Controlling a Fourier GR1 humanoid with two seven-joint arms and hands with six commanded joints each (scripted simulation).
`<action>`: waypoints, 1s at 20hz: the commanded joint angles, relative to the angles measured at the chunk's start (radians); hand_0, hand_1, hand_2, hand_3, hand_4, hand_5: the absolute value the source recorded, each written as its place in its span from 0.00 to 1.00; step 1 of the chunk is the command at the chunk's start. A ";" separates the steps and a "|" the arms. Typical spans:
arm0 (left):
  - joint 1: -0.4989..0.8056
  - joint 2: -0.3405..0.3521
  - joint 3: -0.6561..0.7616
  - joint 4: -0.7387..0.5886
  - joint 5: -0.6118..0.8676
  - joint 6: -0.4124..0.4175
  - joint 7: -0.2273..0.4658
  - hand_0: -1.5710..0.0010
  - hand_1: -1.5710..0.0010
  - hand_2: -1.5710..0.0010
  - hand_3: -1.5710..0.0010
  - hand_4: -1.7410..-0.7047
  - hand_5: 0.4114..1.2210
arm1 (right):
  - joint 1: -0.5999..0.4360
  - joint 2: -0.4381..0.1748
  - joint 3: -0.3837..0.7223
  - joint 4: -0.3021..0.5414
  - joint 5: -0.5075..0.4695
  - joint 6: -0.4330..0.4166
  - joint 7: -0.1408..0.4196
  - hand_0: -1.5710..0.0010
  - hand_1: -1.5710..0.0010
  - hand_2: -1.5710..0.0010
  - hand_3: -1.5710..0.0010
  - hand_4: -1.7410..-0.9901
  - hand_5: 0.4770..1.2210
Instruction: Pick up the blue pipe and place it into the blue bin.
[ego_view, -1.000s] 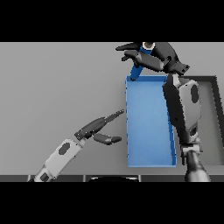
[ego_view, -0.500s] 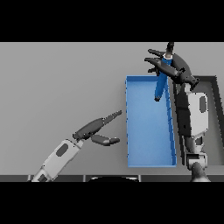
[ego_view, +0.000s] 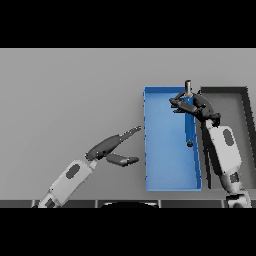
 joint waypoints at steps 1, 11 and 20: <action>0.001 -0.005 -0.003 0.009 -0.005 0.003 0.001 1.00 1.00 1.00 1.00 0.88 0.08 | 0.000 -0.022 0.059 0.014 -0.031 -0.044 0.000 0.00 0.00 0.00 0.45 0.16 0.96; 0.021 0.011 -0.006 -0.028 0.000 0.004 -0.009 1.00 1.00 1.00 1.00 0.88 0.08 | -0.122 -0.288 0.530 0.019 -0.364 -0.125 -0.001 0.84 0.85 0.86 0.91 0.72 0.71; 0.029 0.008 -0.011 -0.032 0.001 0.005 -0.003 1.00 1.00 1.00 1.00 0.88 0.07 | -0.126 -0.297 0.572 0.001 -0.299 -0.147 -0.006 0.97 0.98 0.98 0.99 0.74 0.43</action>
